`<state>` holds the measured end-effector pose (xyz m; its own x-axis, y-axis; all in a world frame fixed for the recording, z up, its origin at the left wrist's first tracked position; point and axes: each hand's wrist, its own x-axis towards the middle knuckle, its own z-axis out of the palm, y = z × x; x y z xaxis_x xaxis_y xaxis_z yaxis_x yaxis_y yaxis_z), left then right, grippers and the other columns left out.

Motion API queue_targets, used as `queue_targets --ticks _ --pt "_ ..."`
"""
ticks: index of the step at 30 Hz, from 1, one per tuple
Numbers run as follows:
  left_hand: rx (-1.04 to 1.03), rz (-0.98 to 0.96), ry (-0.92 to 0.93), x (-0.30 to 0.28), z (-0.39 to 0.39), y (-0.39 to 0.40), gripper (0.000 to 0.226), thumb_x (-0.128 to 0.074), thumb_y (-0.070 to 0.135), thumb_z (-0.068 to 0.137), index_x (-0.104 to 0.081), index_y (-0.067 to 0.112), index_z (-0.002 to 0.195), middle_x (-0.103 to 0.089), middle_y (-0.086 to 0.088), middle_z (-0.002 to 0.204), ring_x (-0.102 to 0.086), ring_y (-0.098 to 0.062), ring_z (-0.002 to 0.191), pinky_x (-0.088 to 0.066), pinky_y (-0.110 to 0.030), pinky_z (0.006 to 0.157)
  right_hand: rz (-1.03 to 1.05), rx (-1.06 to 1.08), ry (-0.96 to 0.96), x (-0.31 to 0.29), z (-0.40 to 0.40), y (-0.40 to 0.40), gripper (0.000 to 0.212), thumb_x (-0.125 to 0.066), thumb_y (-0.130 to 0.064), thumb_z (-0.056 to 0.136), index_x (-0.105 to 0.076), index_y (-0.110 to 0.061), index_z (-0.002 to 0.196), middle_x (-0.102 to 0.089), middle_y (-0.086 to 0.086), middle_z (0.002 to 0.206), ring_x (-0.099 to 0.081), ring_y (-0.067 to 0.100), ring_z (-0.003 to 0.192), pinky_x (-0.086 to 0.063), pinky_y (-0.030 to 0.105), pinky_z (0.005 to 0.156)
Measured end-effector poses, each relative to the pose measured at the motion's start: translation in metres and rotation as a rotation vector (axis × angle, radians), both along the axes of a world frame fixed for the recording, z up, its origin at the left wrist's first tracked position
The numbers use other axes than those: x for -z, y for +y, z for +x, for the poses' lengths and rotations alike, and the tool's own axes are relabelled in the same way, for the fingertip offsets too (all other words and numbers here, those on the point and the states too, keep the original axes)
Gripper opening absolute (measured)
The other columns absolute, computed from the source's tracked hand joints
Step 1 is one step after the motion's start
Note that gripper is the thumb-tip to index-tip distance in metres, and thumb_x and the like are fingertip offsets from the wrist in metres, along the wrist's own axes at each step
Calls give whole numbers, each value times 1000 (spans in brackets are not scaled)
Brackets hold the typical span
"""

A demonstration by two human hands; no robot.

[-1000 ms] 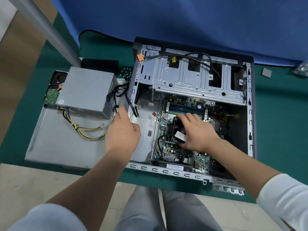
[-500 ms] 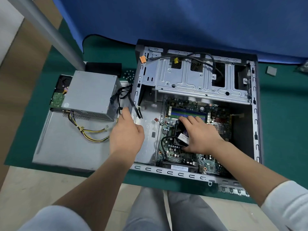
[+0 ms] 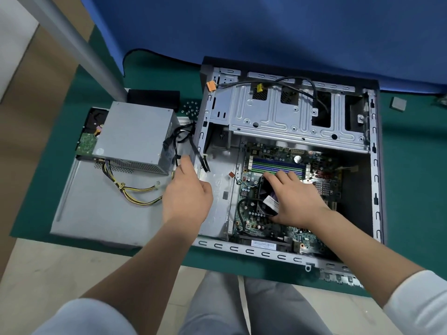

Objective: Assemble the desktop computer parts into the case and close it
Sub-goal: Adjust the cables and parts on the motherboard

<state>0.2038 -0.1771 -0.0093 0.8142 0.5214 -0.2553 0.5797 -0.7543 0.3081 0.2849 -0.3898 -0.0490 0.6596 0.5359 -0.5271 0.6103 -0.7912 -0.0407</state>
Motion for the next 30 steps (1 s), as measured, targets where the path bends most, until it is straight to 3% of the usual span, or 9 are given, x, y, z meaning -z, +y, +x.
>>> queue_targets --ticks 8,30 --pt "2 12 -8 3 -1 0 48 -45 15 87 -28 9 132 -55 -14 102 -42 -25 66 -36 -33 55 31 25 -19 2 6 6 110 -74 -61 64 -8 -28 145 -36 -1 139 -34 23 127 -50 34 69" --pt "-7 24 3 1 -1 -1 44 -43 14 87 -30 10 128 -56 -12 103 -37 -22 65 -29 -30 52 13 7 4 2 2 -4 107 -73 -63 61 -13 -30 143 -40 -5 132 -38 19 119 -35 25 55"
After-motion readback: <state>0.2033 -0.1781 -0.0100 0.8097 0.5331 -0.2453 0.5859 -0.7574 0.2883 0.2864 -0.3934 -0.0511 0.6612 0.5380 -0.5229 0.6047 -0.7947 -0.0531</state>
